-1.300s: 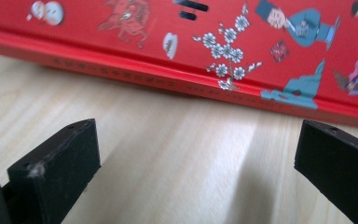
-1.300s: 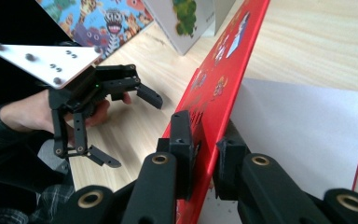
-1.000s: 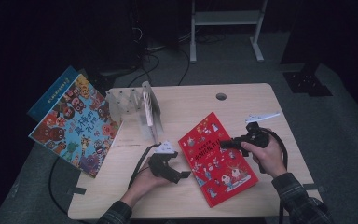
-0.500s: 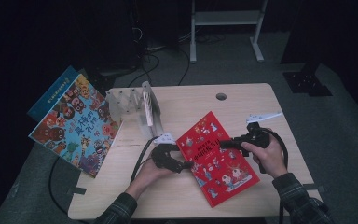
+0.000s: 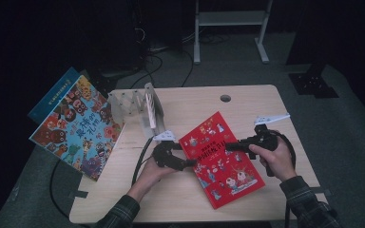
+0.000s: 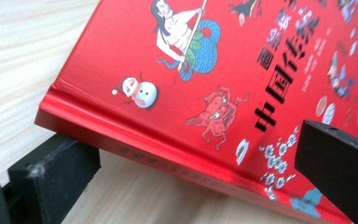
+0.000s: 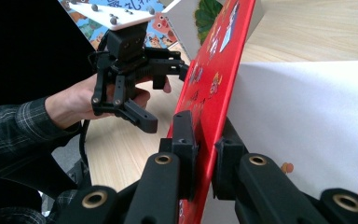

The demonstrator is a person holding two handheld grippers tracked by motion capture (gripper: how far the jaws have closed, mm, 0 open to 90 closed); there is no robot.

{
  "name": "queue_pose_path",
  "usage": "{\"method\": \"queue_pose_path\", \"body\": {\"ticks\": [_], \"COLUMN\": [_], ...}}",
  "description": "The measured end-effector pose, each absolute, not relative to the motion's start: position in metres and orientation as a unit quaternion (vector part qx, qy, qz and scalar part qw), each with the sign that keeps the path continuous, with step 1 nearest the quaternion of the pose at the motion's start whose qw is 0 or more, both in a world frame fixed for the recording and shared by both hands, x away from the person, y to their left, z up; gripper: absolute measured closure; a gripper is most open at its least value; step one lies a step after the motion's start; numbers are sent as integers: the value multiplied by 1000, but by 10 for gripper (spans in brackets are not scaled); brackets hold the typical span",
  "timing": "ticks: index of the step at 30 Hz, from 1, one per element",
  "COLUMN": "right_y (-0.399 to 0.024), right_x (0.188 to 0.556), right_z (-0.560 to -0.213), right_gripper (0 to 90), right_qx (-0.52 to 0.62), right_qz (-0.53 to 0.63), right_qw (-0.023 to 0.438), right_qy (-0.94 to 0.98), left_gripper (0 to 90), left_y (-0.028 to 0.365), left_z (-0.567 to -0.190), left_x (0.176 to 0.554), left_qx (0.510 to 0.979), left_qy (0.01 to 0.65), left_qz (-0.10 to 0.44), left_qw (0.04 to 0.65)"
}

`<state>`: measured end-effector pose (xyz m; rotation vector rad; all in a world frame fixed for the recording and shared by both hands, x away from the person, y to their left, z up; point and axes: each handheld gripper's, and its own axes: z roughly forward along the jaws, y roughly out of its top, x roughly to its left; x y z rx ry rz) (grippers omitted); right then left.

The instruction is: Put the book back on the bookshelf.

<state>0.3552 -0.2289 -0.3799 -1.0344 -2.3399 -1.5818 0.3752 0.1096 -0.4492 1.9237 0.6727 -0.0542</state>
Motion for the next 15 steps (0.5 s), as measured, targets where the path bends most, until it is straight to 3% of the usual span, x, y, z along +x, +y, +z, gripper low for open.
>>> {"method": "queue_pose_path", "body": {"ticks": [15], "right_y": [-225], "right_x": [348], "right_z": [-374], "right_gripper": [774], "right_qx": [-334], "right_qz": [-526], "right_qw": [60], "right_qy": [-780], "left_gripper": [0], "left_y": [120], "left_z": [-414], "left_x": [370], "left_qx": [777], "left_qy": [248], "left_qz": [-6], "left_qw": [578]}}
